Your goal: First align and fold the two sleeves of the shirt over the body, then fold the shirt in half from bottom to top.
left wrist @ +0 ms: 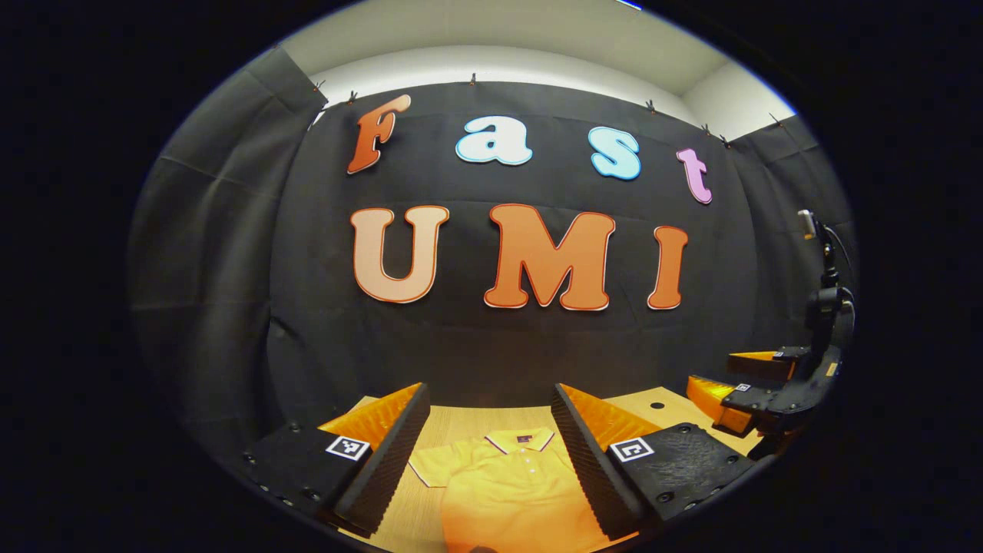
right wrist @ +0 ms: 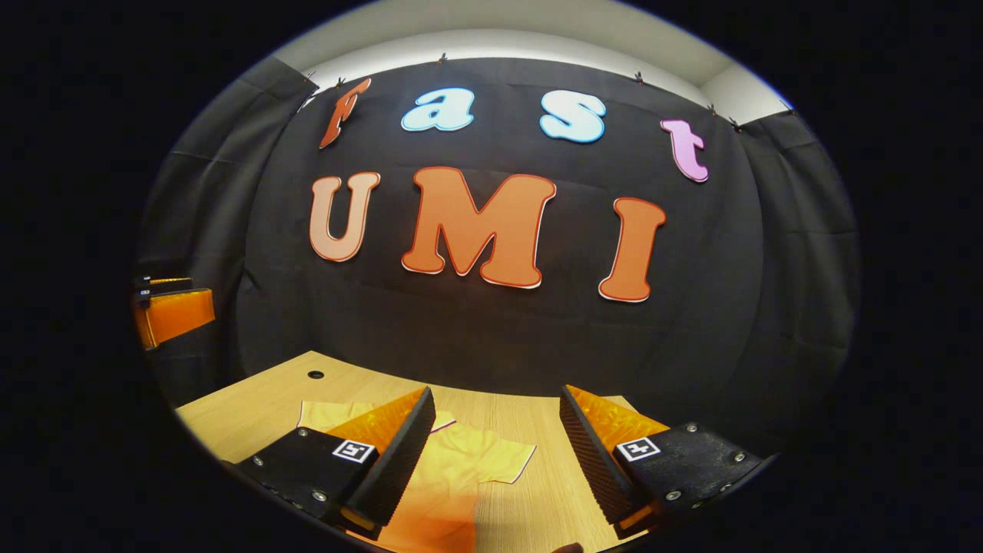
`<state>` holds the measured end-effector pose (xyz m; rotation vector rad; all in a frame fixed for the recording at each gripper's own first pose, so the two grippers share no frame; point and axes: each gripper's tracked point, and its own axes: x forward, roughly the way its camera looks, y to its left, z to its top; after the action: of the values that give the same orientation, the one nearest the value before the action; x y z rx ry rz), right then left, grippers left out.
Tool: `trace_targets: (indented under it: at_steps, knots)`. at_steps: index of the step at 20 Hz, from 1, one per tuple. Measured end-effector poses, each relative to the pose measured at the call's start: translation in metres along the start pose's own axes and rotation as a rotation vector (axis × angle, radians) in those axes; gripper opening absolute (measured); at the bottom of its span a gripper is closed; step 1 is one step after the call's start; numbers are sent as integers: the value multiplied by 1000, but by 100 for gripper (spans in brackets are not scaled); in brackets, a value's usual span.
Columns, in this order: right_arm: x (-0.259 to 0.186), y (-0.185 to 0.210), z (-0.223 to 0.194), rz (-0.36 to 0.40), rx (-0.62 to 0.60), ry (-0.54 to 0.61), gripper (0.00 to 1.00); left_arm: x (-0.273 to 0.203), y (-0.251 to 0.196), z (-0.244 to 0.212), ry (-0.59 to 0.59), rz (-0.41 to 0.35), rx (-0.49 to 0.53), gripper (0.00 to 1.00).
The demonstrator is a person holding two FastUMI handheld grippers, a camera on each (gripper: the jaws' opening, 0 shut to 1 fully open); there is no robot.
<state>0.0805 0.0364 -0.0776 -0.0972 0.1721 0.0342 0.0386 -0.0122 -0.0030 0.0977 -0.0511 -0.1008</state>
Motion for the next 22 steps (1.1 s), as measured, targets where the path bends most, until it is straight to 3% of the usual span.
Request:
trace_targets:
  at_steps: [4, 12, 18, 22]
  knots:
    - [41, -4, -48, 21, -10, 162, 98, 3, -2, -8, 20, 37, 29, 98]
    - [121, -21, -107, 57, 18, 361, 97, 21, 9, -30, 85, 162, 42, 98]
    - [154, -33, -167, 79, 69, 575, 94, 24, 19, -34, 121, 244, 76, 98]
    - [171, -34, -201, 98, 82, 695, 94, 21, 12, -45, 159, 246, 71, 98]
